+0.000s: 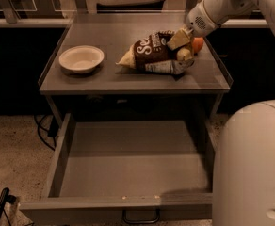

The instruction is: Pick brown chip bag from top drawer and place on counter

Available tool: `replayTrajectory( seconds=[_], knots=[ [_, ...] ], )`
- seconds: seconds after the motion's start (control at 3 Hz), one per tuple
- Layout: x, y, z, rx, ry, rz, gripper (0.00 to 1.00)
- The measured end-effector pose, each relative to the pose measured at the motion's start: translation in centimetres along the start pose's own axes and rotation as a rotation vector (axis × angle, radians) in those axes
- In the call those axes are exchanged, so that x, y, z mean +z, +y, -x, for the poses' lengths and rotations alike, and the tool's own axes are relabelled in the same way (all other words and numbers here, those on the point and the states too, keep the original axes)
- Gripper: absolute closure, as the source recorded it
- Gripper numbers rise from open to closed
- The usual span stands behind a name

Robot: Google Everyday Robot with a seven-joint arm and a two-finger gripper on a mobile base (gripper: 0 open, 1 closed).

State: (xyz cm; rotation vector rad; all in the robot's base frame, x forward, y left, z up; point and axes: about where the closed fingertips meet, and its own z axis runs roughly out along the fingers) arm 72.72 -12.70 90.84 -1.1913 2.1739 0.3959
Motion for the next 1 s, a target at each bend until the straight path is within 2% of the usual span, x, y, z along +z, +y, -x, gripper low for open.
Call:
replayTrajectory(
  seconds=[0.33,1.0],
  knots=[
    [0.00,0.00,0.00,0.000,0.000,0.000,0.03],
    [0.01,0.00,0.00,0.000,0.000,0.000,0.00]
  ],
)
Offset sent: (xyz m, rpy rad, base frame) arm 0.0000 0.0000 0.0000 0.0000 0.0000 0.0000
